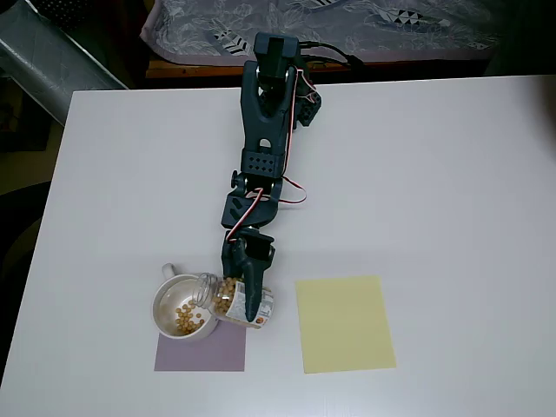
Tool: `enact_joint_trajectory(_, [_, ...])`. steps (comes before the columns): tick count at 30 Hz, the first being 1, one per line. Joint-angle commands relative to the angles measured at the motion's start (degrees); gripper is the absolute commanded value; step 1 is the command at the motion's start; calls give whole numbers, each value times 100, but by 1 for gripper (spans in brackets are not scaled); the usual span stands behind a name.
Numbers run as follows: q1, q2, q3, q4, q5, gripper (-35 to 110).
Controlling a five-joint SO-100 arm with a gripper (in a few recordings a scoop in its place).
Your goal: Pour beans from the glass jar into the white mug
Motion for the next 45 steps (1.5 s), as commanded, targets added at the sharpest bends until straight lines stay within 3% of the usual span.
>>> enact_joint_trajectory(1, [-62,272,88,-18,-26,2])
enact_joint_trajectory(17, [-97,211,185,-18,483,1])
enact_joint_trajectory(30, [0,167,-44,457,2004,0])
enact_joint_trajectory(45, [-44,35,-369,940,2540,1])
